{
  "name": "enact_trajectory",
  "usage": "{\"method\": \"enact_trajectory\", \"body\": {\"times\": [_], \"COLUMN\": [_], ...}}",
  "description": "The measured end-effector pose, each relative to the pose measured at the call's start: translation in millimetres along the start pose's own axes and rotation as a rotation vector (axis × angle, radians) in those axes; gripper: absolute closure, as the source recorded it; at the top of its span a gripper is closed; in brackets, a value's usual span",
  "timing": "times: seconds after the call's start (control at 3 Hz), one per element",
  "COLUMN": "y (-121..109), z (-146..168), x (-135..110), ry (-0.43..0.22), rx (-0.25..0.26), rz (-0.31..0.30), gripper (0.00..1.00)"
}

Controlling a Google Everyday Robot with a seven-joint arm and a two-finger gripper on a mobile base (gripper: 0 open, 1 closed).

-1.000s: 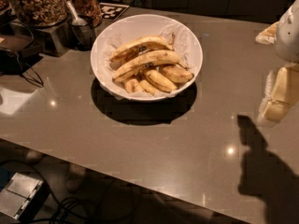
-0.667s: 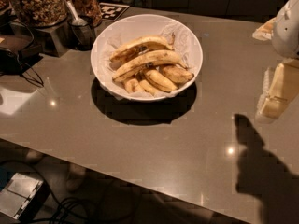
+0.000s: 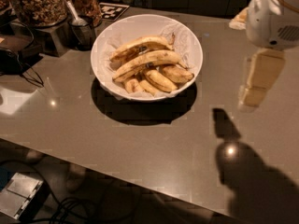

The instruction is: Pick banana from white bowl

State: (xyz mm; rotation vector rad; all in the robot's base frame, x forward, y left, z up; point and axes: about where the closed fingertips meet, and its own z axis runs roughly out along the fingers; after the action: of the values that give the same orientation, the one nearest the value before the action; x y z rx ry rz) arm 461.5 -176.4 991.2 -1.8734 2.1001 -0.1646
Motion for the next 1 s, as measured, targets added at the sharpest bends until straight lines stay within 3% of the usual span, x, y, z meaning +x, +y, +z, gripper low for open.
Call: {"method": "enact_trajectory", "body": {"times": [0.33, 1.0], "y": [0, -33], "z": [0, 10], "x": [0, -75], "ry": [0.0, -0.034], "rx": [0.001, 0.019], "rz": [-0.001, -0.102], "gripper": [0.0, 0.0]}}
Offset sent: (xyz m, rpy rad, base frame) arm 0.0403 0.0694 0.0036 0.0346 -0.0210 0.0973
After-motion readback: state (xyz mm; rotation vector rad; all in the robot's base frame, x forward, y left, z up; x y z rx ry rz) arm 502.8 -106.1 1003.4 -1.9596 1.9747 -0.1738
